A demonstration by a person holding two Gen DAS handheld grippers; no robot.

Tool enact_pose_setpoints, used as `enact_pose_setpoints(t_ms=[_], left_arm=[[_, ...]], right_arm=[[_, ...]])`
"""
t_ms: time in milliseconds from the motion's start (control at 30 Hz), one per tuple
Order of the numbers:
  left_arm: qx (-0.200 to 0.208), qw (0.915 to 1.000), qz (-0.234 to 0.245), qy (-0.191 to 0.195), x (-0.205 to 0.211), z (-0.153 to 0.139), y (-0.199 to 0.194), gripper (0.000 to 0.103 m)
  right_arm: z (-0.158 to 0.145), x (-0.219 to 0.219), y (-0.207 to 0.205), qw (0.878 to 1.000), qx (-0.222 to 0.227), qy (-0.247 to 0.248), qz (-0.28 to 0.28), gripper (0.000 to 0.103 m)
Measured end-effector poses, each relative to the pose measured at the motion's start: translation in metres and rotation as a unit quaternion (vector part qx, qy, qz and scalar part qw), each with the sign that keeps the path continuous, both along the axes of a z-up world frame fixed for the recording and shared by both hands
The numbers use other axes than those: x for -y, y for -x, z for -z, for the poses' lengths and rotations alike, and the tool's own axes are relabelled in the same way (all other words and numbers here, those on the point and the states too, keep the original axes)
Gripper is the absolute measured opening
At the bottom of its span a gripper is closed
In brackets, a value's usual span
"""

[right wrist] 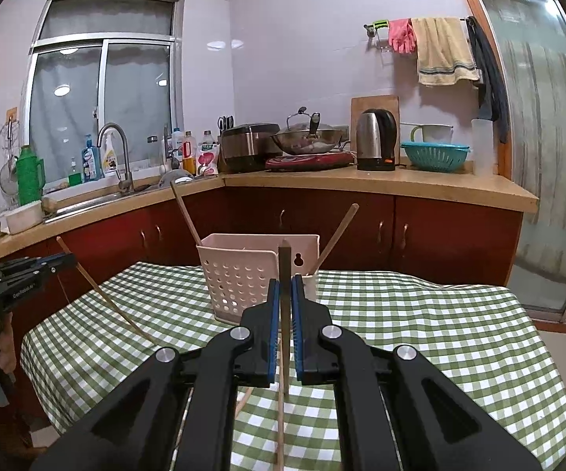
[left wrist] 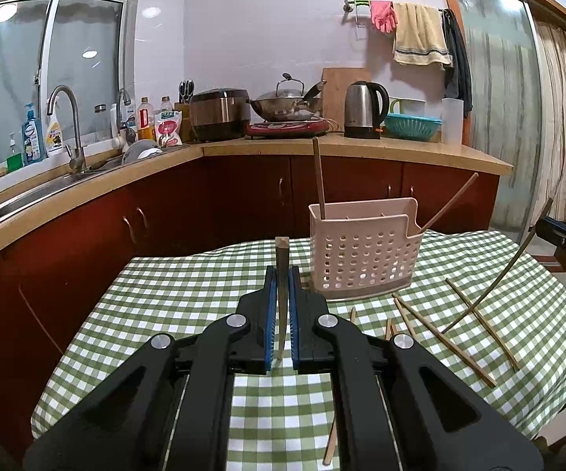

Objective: Organize utensils

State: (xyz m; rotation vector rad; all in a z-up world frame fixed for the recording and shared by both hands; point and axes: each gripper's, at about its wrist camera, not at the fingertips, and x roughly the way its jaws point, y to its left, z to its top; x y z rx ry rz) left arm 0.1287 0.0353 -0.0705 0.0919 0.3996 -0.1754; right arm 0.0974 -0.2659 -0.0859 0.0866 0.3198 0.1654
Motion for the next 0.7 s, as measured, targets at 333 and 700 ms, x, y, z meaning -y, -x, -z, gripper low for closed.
enact_pose_setpoints(t_ms=[333,700], left_arm=[[0.013,0.9998,0.011,0.014,0.003,-0.021,-0.009,0.006],[0.064,0.9961,0.048,0.037,0.020,-0.071,-0.007,0.006]], right_arm=[[-0.015,0.003,-0.003,1.000,0.005,-0.008,0.002,0.007],[-0.058,0.006,-0.004,0.998,0.060,-0.014,-0.006,0.007]])
